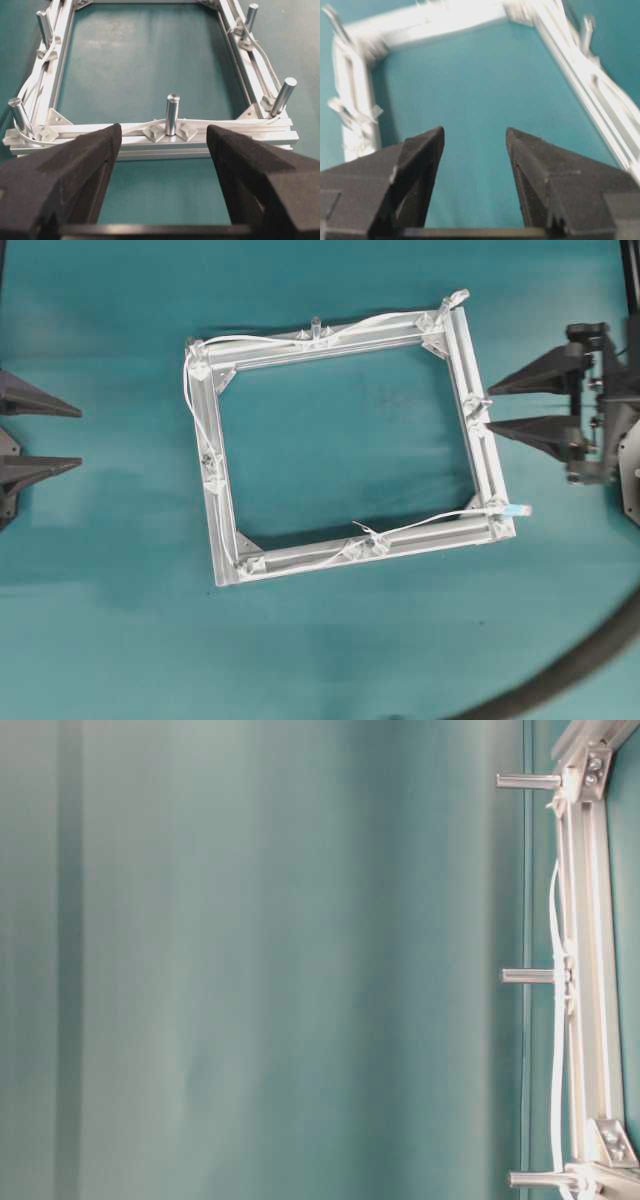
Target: Move the cable alternately left and right between 8 pins so it hooks onto each one.
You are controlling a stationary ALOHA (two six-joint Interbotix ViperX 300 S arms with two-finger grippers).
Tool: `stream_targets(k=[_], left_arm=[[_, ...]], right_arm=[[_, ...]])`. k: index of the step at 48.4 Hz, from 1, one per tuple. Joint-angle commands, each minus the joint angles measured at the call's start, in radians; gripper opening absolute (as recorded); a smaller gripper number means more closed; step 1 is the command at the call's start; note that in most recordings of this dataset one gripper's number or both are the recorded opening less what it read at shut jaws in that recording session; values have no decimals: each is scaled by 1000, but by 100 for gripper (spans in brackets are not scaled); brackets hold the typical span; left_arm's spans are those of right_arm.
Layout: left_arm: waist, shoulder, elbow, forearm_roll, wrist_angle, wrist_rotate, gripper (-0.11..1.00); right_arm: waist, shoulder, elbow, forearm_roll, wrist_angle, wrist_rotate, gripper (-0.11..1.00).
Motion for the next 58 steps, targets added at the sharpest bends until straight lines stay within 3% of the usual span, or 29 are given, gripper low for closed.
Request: stream_targets(k=[1,32,58], left_arm=[[3,8,-15,5,-6,2,73],[3,8,-15,5,-6,2,73],[3,8,-15,5,-5,2,73]], right_arm=[[3,-63,9,-2,-32,-2,55],[34,-454,218,-2,-72,-2,55],[44,-485,270,-2,-72,-2,55]])
